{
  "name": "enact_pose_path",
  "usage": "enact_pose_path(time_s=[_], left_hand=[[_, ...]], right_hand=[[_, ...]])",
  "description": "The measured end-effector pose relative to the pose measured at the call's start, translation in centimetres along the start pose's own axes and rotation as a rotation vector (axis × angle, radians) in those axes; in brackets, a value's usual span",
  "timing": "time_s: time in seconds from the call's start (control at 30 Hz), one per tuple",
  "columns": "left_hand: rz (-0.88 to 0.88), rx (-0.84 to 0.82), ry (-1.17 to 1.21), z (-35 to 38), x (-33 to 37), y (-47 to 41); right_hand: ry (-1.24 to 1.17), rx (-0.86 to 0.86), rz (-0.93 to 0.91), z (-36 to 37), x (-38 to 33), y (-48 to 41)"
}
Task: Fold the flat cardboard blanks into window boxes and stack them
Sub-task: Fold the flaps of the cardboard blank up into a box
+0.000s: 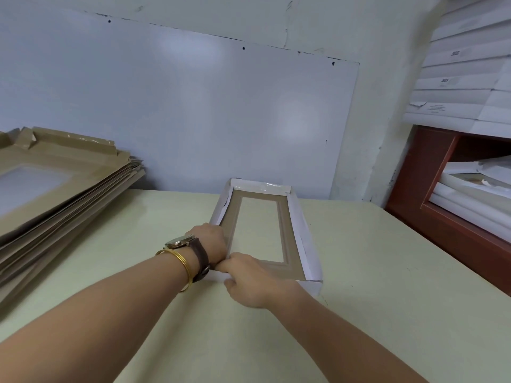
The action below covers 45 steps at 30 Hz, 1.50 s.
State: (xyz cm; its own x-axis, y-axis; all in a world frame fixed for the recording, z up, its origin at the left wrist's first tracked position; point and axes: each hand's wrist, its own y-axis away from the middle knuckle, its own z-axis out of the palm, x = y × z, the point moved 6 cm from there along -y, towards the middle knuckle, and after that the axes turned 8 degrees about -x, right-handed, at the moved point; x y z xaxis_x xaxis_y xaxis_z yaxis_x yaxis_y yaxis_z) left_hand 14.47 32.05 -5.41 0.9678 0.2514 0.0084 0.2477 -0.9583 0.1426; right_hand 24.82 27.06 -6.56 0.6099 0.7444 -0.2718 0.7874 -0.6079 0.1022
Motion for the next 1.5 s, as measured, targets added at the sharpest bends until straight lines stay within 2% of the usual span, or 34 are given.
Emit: enact_pose_path(time_s=[0.13,0.47,0.67,0.87,1.07,1.3,1.5], left_hand=[[0.02,-0.072,0.01,0.0,-0.1,0.4],[-0.017,-0.372,0.271,-0.3,-1.8,1.0],[0.022,-0.371,0.363,-0.2,-2.2,0.8],[-0.002,-0.334,0.339,-0.2,-2.6,1.1],[0.0,-0.372,0.465,0.4,-3.0,1.1],[0.09,-0.435,0.384,0.9,-2.8,2.1],[0.219,-0.57,0.683,0.6,-3.5,3.7]], right_hand=[[0.01,-0.013,0.024,0.2,0.3,-0.1],[0.013,-0.038,0.04,0.1,0.4,-0.1],[0.029,-0.037,0.039,0.1,0.4,-0.2],[0.024,-0.025,0.017,0.2,0.7,-0.4],[0.009,-0.021,0.031,0.2,0.9,-0.4],[0.02,0.006,0.084,-0.9,2.2,1.3],[0.066,0.0,0.194,-1.7,5.9,5.0]])
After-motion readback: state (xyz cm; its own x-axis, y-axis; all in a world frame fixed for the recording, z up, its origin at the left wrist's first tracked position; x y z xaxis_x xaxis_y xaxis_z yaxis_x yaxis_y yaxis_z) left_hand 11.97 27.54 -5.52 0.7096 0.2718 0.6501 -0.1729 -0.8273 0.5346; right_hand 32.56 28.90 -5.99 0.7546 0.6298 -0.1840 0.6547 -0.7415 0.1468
